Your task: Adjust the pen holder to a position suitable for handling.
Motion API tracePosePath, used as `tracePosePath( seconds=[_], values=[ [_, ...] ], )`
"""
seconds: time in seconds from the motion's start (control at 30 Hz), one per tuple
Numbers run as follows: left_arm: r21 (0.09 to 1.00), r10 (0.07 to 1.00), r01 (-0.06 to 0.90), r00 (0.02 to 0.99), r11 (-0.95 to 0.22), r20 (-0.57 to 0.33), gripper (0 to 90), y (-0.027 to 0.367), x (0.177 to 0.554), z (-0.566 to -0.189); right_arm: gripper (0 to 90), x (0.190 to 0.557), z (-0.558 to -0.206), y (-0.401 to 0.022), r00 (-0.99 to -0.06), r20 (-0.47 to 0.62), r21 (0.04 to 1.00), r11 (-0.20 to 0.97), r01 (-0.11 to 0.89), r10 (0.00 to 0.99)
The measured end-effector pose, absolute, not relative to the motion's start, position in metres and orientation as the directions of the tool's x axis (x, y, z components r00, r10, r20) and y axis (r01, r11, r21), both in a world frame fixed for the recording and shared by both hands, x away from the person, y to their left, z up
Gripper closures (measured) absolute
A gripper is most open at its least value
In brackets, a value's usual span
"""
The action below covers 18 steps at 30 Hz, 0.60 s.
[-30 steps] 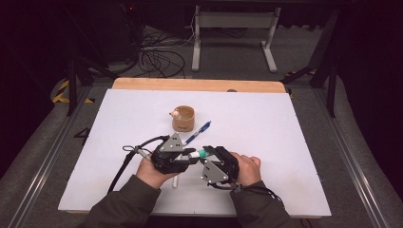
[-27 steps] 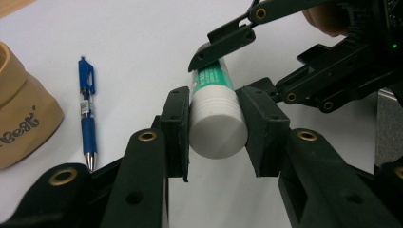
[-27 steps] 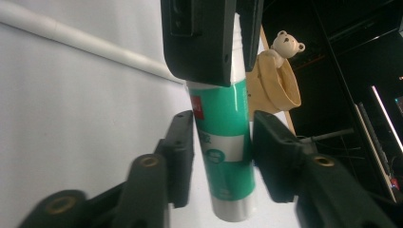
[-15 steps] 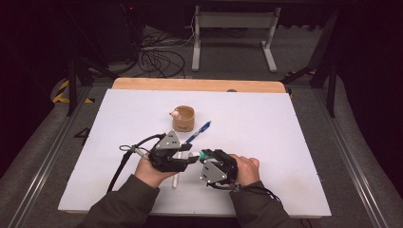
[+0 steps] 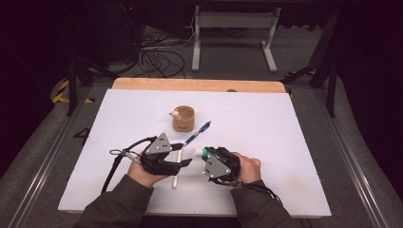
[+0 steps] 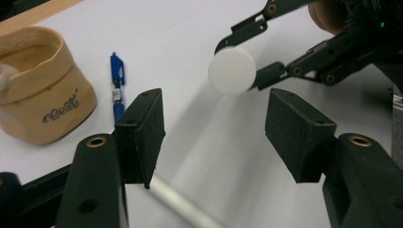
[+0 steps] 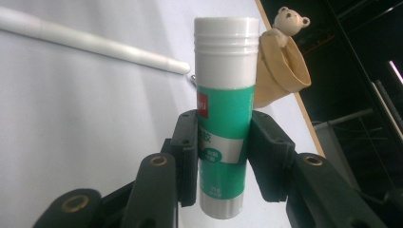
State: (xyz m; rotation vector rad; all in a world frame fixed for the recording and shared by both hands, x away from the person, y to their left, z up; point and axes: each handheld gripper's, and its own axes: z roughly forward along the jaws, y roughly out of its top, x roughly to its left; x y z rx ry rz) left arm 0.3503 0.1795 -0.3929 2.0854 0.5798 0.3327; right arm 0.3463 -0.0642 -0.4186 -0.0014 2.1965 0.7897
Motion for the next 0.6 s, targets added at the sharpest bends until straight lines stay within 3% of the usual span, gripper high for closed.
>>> tracePosePath(
  seconds=[0.6],
  values=[
    [0.869,0.6,0.277,0.799,-0.41,0.029,30.7,0.219,0.349,-0.4,66.1,0.355,-0.418,-0.068,-0.7,-0.604,0.663,0.727,-0.178,0.379]
  ],
)
